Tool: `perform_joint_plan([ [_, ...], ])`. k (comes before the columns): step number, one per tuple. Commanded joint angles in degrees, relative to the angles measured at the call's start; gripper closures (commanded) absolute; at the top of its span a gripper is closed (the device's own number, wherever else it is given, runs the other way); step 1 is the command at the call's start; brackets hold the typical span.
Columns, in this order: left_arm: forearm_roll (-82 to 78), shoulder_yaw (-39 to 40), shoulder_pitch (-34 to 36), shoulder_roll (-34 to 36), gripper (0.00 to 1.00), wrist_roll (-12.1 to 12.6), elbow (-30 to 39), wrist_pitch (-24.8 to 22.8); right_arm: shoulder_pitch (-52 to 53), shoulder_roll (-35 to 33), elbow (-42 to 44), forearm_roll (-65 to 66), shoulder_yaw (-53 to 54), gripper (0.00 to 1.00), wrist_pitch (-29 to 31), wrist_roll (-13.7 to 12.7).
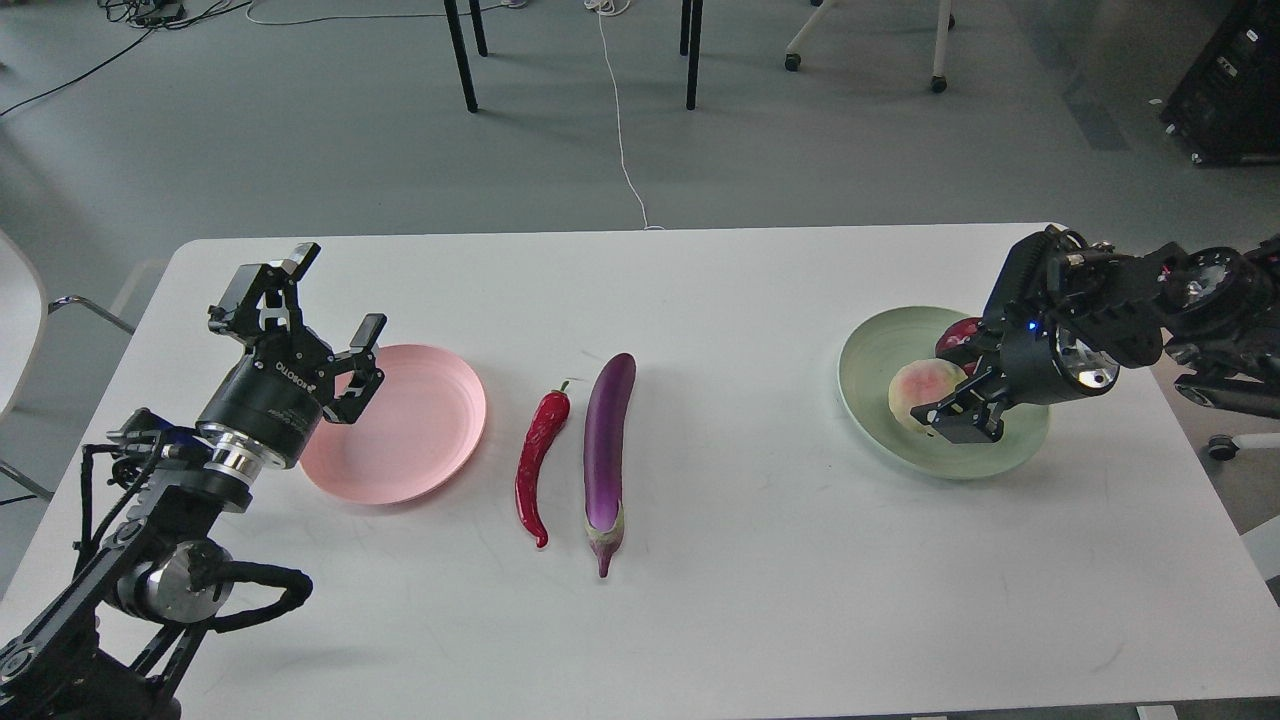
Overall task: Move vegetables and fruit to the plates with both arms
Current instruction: 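Carry the peach onto the green plate and release it, then withdraw the right gripper and move the left gripper to the chili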
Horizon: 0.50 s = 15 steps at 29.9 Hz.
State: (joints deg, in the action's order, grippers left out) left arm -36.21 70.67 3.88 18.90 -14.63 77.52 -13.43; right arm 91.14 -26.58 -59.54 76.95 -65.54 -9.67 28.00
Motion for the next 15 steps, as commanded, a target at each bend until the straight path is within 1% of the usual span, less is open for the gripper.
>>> perform_joint_plan([
  [1,0.1,0.0,0.2,0.0,0.02,0.4,0.0,0.2,-0.7,-1.0,-0.2,0.0,0.2,0.13,0.0,0.0],
  [2,0.1,0.0,0.3,0.2,0.02,0.4,-0.1,0.3,-0.8,-1.2,-0.4,-0.1,0.2,0.09,0.0,0.0],
  [3,0.1,0.0,0.3,0.3,0.02,0.5,-0.1,0.5,-0.8,-1.2,-0.4,-0.1,0.4,0.07,0.0,0.0],
  [8,0.2,-0.1,1.1,2.1,0.02,0.7,-0.7,1.5,-0.8,-1.2,-0.4,-0.7,1.8,0.05,-0.1,0.0],
  [10,0.2,-0.1,1.7,3.1,0.02,0.7,-0.8,2.9,-0.8,-1.6,-0.4,-1.2,3.6,0.04,-0.1,0.0],
  [12,0.2,-0.1,2.1,4.7,0.02,0.7,-0.9,4.9,-0.8,-2.9,-0.5,-2.1,7.1,0.04,-0.1,0.0],
  [15,0.4,0.0,2.6,8.0,0.02,0.8,-0.9,7.0,-1.8,-5.9,-2.2,-8.1,15.7,0.04,0.0,0.0],
])
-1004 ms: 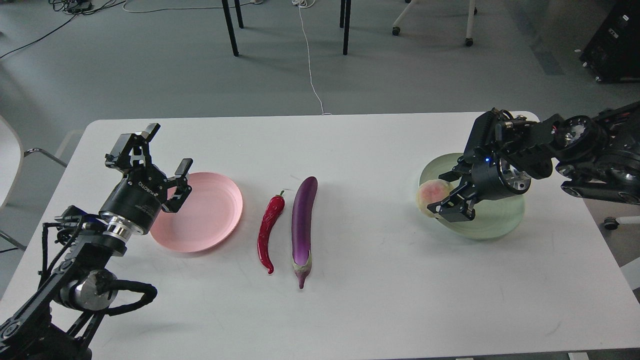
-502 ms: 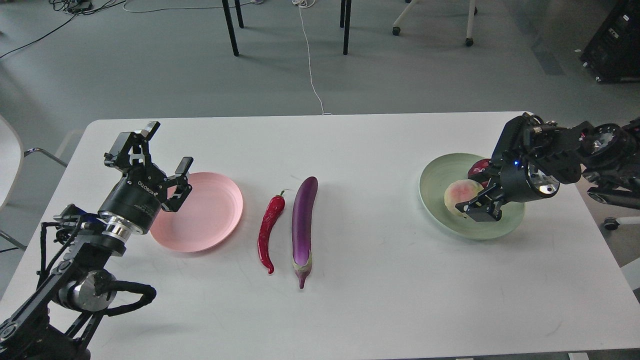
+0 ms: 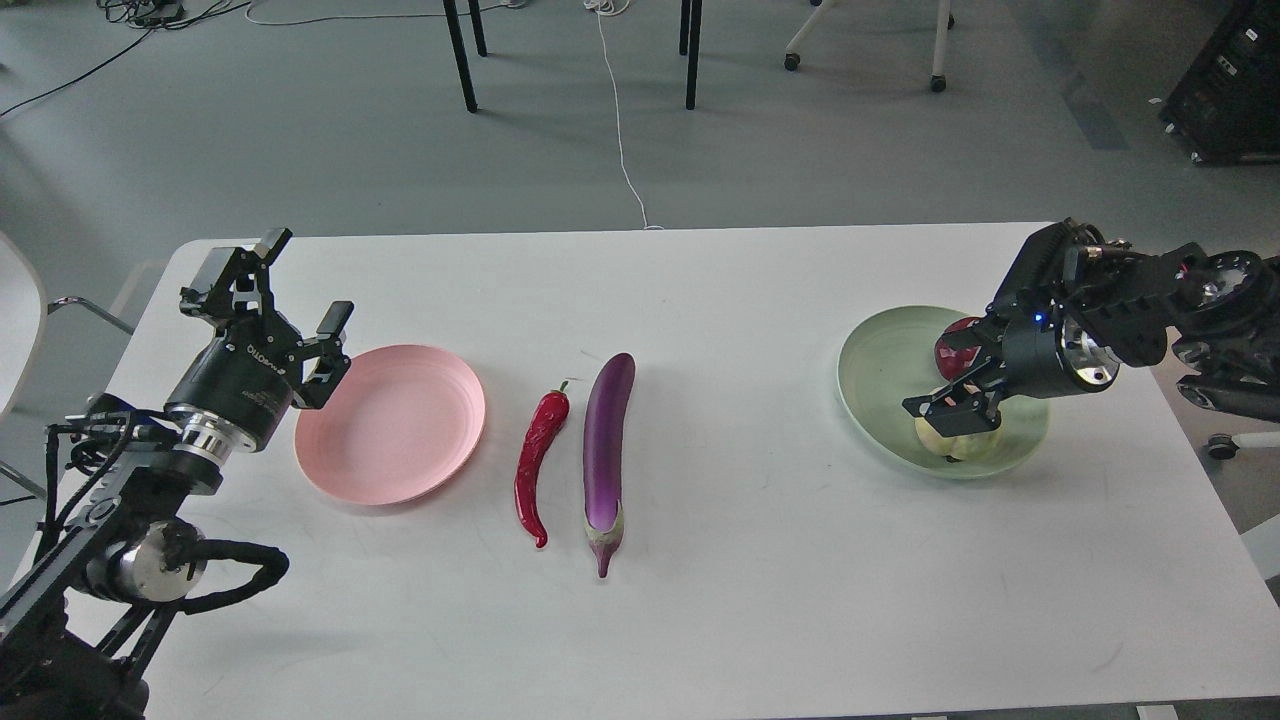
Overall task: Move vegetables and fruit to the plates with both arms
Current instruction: 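Withdraw the right gripper and move the left gripper to the chili, then grasp the red chili pepper with the left gripper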
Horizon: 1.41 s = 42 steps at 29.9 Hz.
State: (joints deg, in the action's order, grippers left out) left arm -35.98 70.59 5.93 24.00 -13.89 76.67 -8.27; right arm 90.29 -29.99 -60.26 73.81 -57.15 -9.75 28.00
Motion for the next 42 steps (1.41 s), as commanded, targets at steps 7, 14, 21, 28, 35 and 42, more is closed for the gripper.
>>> perform_joint_plan([
  [7,3.1,-0.8,2.8,5.8,0.02,-0.8,0.7,2.0,-17.7,-8.1,-7.5,-30.5,33.3,0.04,0.3,0.0],
  [14,-16.2,-1.6,2.8,5.3,0.02,-2.8,8.2,0.3,-37.0,-11.4,-10.0,-57.9,63.5,0.03,1.9,0.0],
  [21,-50.8,-16.8,14.9,6.0,0.02,-2.6,9.3,-7.5,-48.5,-17.2,-9.3,-79.8,80.9,0.03,15.8,0.0],
  [28,-74.5,-38.3,36.5,6.1,0.02,-2.5,1.5,-14.3,-53.8,-21.2,-9.6,-81.1,83.5,0.03,20.3,0.0],
  [35,-77.0,-52.7,45.4,5.4,0.02,-1.9,-5.2,-17.0,-55.5,-22.0,-9.8,-81.1,83.5,0.03,20.4,0.0],
  [42,-77.2,-56.0,45.5,4.2,0.04,-1.1,-10.7,-17.7,-55.6,-21.4,-9.8,-81.0,83.4,0.03,20.5,0.0],
])
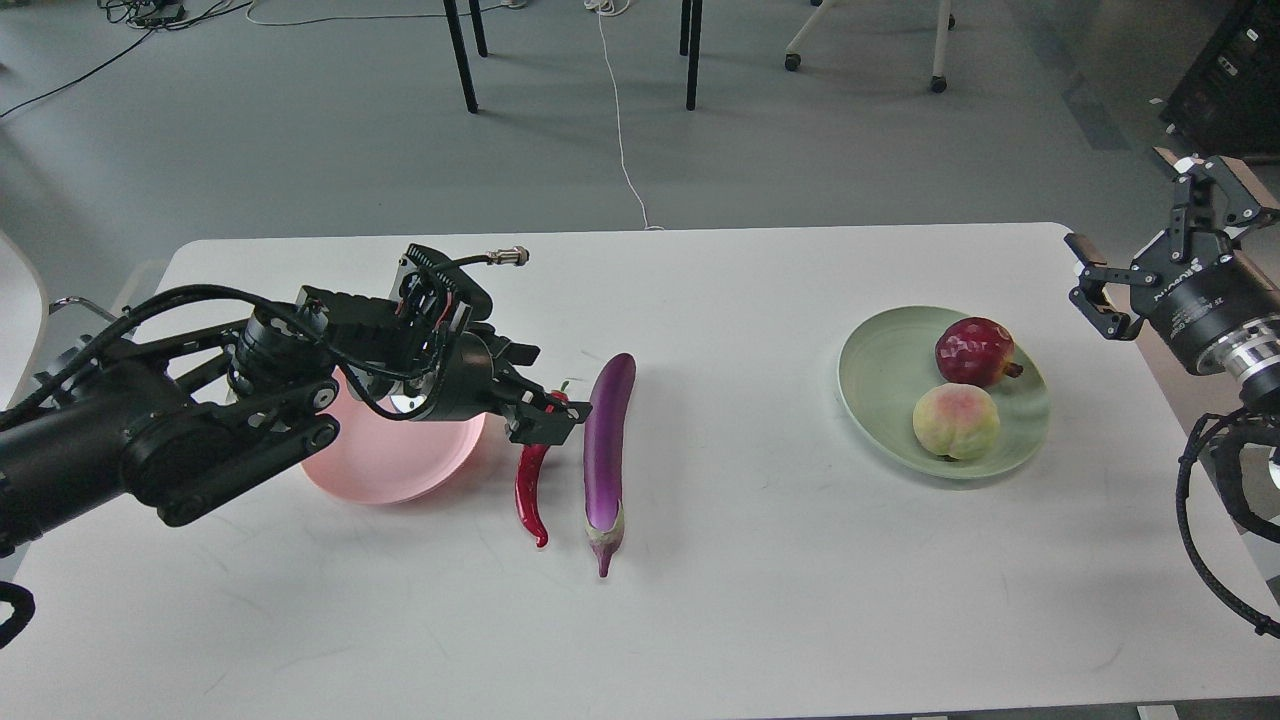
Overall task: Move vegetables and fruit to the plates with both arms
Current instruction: 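Grasp the red chili pepper with the left gripper, then place the chili pepper onto the pink plate with the left gripper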
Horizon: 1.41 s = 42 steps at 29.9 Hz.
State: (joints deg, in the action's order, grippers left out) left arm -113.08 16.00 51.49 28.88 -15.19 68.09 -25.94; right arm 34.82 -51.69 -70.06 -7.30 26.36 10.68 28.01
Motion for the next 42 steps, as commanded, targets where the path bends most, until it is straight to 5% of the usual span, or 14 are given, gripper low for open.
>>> perform_joint_plan([
  [1,0.0,-1.7,-0.2,-0.8,0.04,0.3,-2.5,-0.1,0.0,0.4,0.1,0.1,0.0,0.03,0.0,0.0],
  [19,0.0,-3.6,-0.5,-3.4,0.16,1.4,-5.8,-0.2,0.0,0.0,0.2,0.1,0.9,0.03,0.0,0.0],
  [27,0.0,-4.0,-1.0,-3.6,0.43,1.3,-6.4,-0.2,-0.1,-0.2,0.4,0.1,1.1,0.03,0.0,0.0],
  [34,0.1,-3.9,-1.9,-3.7,0.45,1.3,-6.4,-0.2,-0.5,-0.1,0.3,0.1,1.1,0.03,0.0,0.0],
  [42,0.6,-3.9,-1.8,-3.7,0.72,1.4,-6.4,-0.3,-0.5,0.1,0.5,0.2,1.1,0.03,0.0,0.0],
])
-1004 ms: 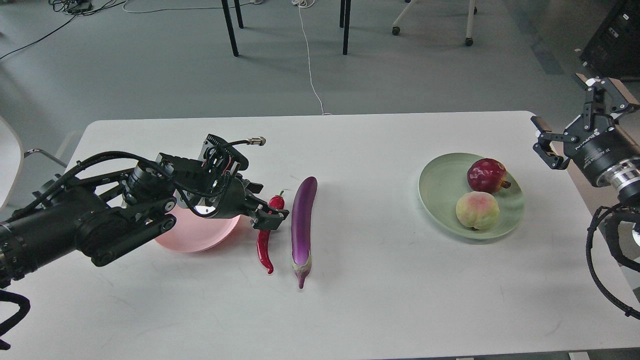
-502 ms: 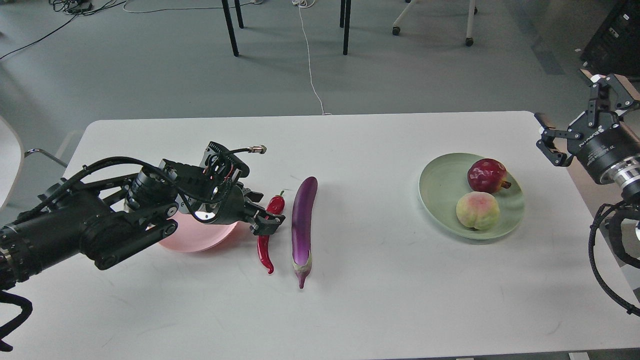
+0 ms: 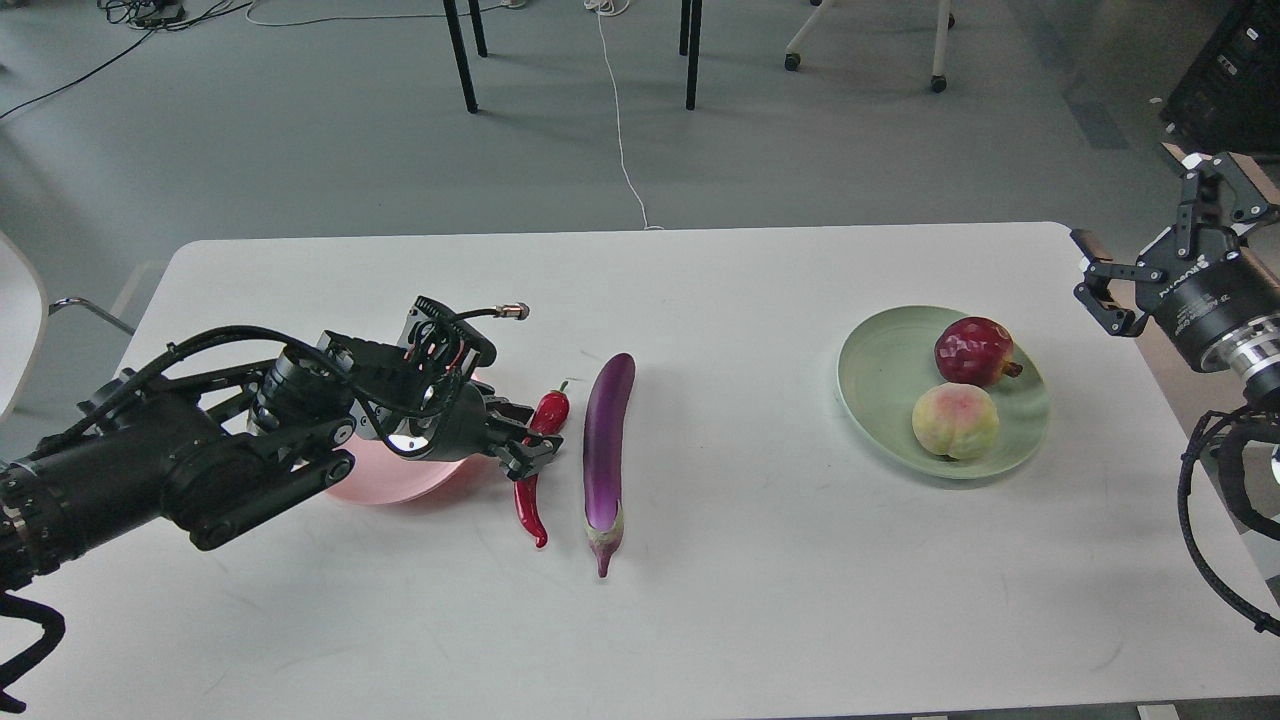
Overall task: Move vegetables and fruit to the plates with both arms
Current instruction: 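Place the chili pepper onto the pink plate with the left gripper, then move the left gripper to the purple eggplant and grasp it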
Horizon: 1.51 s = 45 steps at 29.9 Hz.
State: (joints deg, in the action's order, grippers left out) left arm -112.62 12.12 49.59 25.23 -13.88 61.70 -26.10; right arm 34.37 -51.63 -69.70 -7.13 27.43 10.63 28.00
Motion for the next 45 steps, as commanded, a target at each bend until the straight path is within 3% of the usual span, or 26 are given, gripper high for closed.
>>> perform_joint_plan([
  [1,0.1,0.0,0.1,0.0,0.74,0.1,0.0,-0.1,0.0,0.0,0.2,0.0,0.0,0.03,-0.1,0.0],
  [15,6.2,0.7,3.8,1.0,0.77,0.3,0.1,-0.1,0.0,0.1,0.1,0.0,-0.6,0.03,-0.3,0.0],
  [18,12.0,0.8,5.7,2.1,0.77,3.3,0.1,-0.2,0.0,0.3,0.0,0.1,-0.6,0.03,-0.3,0.0],
  [20,17.1,0.5,7.4,3.5,0.77,6.6,0.4,-0.4,0.0,0.5,0.0,0.1,-0.6,0.03,-0.3,0.0],
  [22,18.6,0.1,8.7,5.3,0.77,7.6,0.4,-1.9,0.0,0.5,0.1,0.1,-0.6,0.03,-0.3,0.0],
  [31,18.6,-1.5,5.7,15.7,0.76,7.7,0.6,-1.9,0.0,0.7,0.1,0.1,-0.7,0.03,-0.3,0.0],
  [40,18.7,-1.5,1.6,18.0,0.72,7.4,0.3,-1.9,0.0,1.1,0.2,0.2,-1.0,0.03,-0.4,0.0],
  [42,18.7,-1.5,1.6,18.2,0.65,7.2,0.3,-1.9,-0.1,1.0,0.2,0.2,-1.0,0.03,-0.4,0.0],
  [43,18.7,-1.5,1.6,18.2,0.53,7.1,0.3,-1.9,-0.1,1.0,0.2,0.2,-1.0,0.03,-0.4,0.0],
  [44,18.8,-1.4,1.6,18.2,0.36,7.0,0.3,-1.9,-0.1,1.1,0.2,0.2,-1.0,0.03,-0.4,0.0],
  [45,18.7,-1.3,1.7,18.2,0.12,6.9,0.3,-1.9,-0.1,1.1,0.2,0.2,-1.0,0.03,-0.4,0.0],
])
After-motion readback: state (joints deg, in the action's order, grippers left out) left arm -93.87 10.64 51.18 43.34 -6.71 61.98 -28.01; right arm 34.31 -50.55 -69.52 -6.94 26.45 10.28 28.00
